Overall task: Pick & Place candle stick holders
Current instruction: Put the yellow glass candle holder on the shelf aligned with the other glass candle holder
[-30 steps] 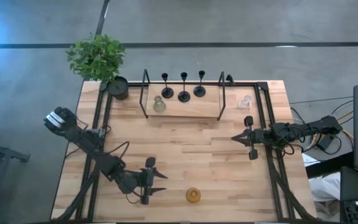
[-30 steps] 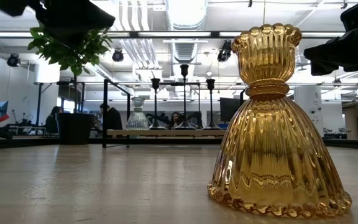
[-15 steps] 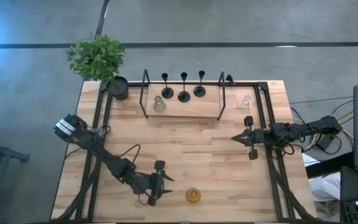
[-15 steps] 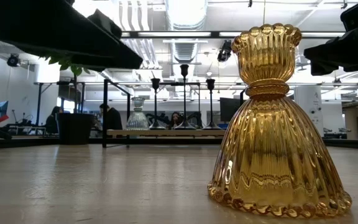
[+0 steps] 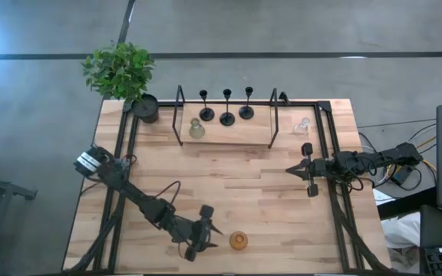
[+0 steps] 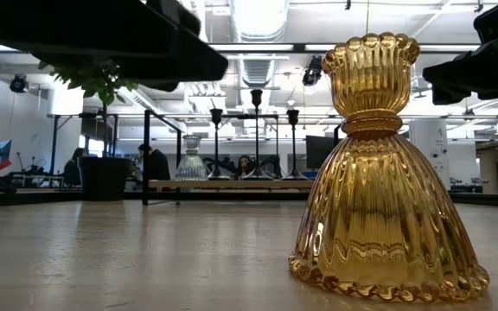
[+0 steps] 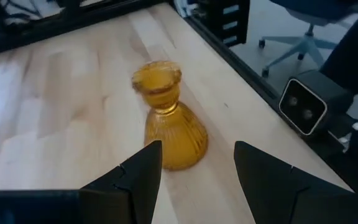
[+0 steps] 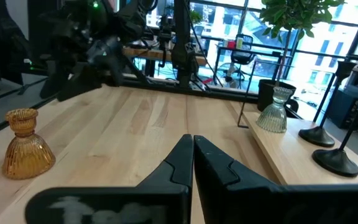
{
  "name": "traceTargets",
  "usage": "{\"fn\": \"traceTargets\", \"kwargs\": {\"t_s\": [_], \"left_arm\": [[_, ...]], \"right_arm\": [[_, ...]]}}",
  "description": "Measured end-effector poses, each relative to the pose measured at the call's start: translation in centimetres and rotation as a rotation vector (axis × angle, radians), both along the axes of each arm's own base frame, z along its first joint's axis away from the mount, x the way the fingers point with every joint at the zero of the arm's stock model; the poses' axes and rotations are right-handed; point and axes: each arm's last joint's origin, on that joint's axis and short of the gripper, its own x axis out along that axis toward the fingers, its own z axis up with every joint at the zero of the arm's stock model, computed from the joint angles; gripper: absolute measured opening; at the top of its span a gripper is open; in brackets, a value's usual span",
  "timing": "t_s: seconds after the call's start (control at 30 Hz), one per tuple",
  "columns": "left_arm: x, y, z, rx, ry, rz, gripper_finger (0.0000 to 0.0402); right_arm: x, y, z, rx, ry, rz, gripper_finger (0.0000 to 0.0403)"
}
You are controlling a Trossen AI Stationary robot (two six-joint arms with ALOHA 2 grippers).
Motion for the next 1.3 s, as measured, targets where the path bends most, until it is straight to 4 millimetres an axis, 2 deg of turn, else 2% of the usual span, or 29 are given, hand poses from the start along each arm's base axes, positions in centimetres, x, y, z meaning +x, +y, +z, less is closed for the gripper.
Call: {"fn": "traceTargets", "kwargs": {"t_s": [0.27, 0.5, 0.73, 0.97, 1.3], "left_arm": [[3.8, 0.0, -1.0, -0.002, 0.005, -0.005, 0.0206], [6.0, -0.2, -1.6, -0.038, 0.021, -0.023, 0.0206], [6.7, -0.3, -1.4, -0.040, 0.004, -0.049, 0.0206], [7.4, 0.8, -1.4, -0.056, -0.006, -0.041, 0.0206], [8.0, 1.4, -1.4, -0.117, -0.022, -0.161, 0.0206]], "right_arm": [[0.0, 0.0, 0.0, 0.000, 0.000, 0.000, 0.0008], [0.0, 0.0, 0.0, 0.000, 0.000, 0.001, 0.0008], [0.0, 0.0, 0.0, 0.000, 0.000, 0.000, 0.0008], [0.0, 0.0, 0.0, 0.000, 0.000, 0.000, 0.0008], [0.0, 0.0, 0.0, 0.000, 0.001, 0.000, 0.0008]]}}
